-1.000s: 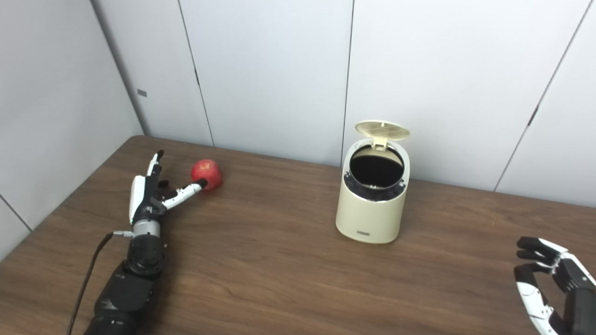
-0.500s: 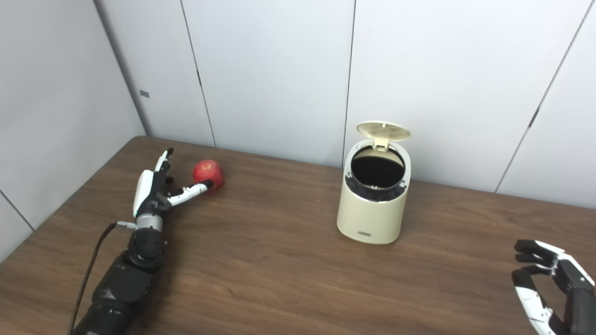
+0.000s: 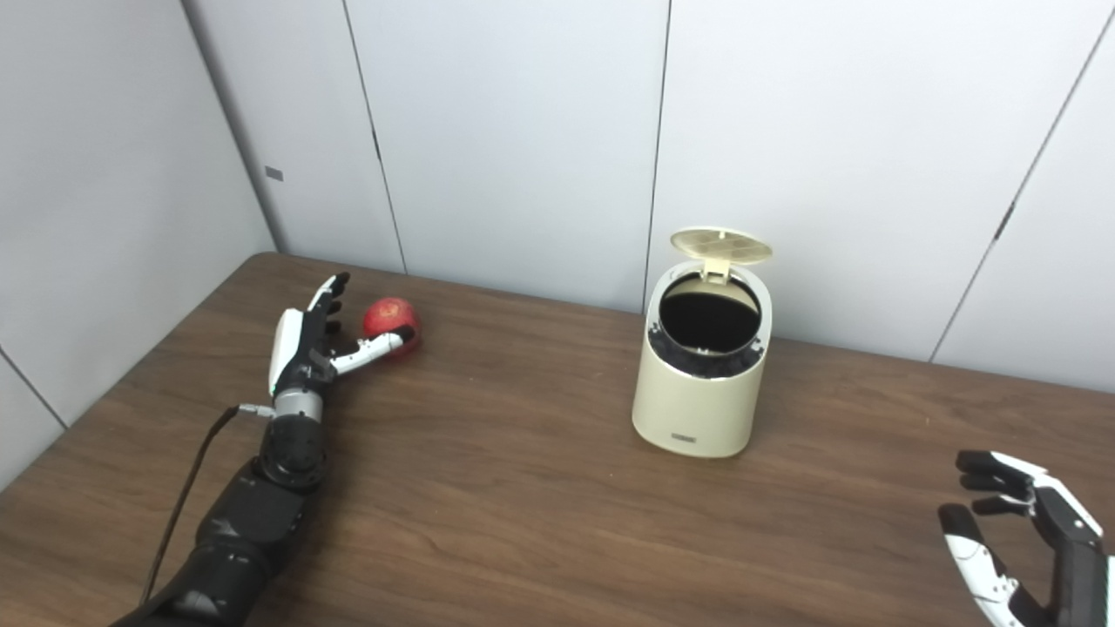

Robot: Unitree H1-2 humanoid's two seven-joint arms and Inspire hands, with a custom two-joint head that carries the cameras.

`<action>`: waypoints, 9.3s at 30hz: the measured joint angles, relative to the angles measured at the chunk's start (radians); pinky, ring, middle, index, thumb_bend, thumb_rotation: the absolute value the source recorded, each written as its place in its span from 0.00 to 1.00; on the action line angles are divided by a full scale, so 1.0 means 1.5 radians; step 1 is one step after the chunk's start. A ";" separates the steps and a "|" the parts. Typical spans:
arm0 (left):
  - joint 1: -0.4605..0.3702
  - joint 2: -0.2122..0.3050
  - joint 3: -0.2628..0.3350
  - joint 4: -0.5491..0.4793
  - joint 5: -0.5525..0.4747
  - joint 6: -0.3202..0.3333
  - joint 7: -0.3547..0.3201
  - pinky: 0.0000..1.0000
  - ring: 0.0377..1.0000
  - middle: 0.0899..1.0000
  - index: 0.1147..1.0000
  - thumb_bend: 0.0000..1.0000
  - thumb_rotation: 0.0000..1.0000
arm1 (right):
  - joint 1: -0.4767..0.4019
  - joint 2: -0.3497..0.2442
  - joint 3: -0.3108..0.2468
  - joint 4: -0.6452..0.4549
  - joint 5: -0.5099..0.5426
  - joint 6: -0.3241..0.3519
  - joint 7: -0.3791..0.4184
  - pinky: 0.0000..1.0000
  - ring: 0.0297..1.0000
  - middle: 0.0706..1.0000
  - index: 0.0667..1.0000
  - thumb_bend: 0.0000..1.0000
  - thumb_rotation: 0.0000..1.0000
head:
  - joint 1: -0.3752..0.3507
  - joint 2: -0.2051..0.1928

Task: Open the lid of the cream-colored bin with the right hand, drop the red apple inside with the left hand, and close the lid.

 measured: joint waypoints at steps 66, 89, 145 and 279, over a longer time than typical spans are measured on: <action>0.068 -0.087 -0.179 -0.580 0.257 -0.140 -0.051 0.34 0.40 0.44 0.45 0.48 0.00 | 0.034 0.102 0.017 -0.071 -0.056 0.049 0.002 0.49 0.58 0.59 0.59 0.22 0.00 | -0.135 -0.005; -0.061 -0.063 -0.342 -0.366 0.318 -0.216 0.161 0.30 0.37 0.44 0.48 0.47 0.00 | 0.004 0.101 0.037 -0.032 -0.107 0.016 -0.076 0.50 0.59 0.61 0.60 0.25 0.30 | -0.195 -0.012; -0.201 -0.091 -0.517 -0.056 0.195 -0.216 0.260 0.54 0.64 0.67 0.67 1.00 0.21 | 0.002 0.096 0.052 -0.031 -0.106 0.005 -0.101 0.51 0.60 0.61 0.61 0.28 0.25 | -0.211 -0.002; 0.303 -0.214 -0.014 -0.494 -0.126 -0.212 -0.172 0.63 0.70 0.71 0.71 0.54 0.78 | -0.457 -0.109 0.292 -0.206 -0.328 0.490 0.723 0.86 0.81 0.78 0.77 0.96 0.89 | -0.200 0.018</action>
